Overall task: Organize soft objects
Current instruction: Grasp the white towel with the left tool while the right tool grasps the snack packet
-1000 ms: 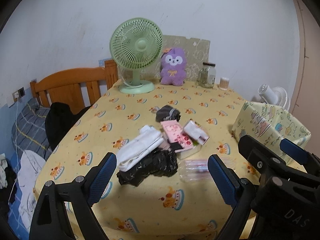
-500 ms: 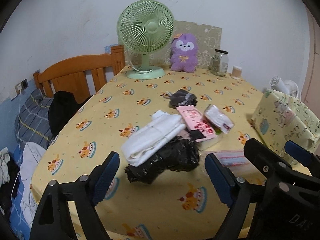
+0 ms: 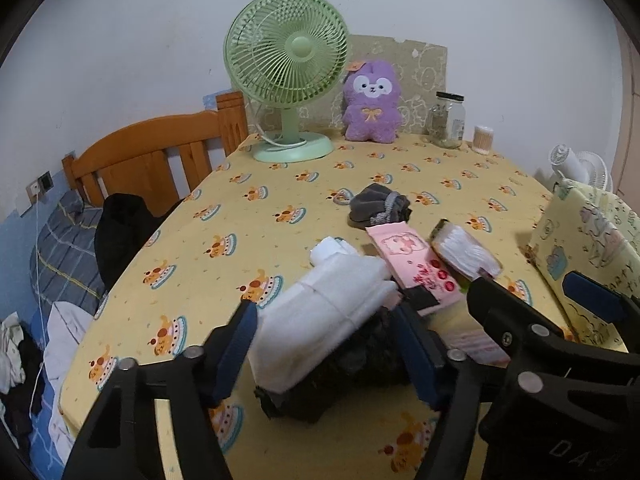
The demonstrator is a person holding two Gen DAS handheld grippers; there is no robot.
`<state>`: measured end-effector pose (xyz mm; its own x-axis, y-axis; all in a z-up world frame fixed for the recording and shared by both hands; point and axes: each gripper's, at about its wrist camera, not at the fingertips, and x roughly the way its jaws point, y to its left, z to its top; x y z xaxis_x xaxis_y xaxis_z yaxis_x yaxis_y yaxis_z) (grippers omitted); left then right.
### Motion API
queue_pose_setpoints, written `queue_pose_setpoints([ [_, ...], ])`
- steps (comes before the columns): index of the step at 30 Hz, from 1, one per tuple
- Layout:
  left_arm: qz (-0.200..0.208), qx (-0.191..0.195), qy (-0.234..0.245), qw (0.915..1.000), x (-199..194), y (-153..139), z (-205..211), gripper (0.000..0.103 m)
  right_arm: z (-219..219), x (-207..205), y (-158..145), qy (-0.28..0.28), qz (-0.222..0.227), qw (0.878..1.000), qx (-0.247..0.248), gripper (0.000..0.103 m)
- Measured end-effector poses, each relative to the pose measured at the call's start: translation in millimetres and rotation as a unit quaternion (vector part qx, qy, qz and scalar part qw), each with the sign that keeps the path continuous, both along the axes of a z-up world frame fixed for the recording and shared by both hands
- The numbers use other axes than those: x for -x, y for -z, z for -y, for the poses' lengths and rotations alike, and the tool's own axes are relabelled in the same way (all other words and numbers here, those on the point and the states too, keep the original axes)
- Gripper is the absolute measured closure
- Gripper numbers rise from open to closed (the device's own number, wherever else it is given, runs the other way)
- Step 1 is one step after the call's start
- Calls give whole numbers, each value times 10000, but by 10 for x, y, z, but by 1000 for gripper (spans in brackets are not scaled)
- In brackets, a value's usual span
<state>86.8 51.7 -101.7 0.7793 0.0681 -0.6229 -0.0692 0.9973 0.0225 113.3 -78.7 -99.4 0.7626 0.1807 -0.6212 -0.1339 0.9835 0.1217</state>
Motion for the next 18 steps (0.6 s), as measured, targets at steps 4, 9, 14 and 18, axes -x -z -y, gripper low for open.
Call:
queue_pose_setpoints([
  [4,-203,350,-74,9992,-126,49,-103,57,-36,-134,16,-31,-79,10000,-7,3],
  [9,-132,288,-70,9995,-208,12,-86,69,-89,-318,21,-48,-113,9999,25,3],
  [14,-217,234,-37,9995,-335,40,-63,75,-154,-496,67,-38,-212,9997,119,6],
  [18,-307,243,57,9992,-421,98,-30,75,-177,-620,139,-73,-367,9992,148,19],
])
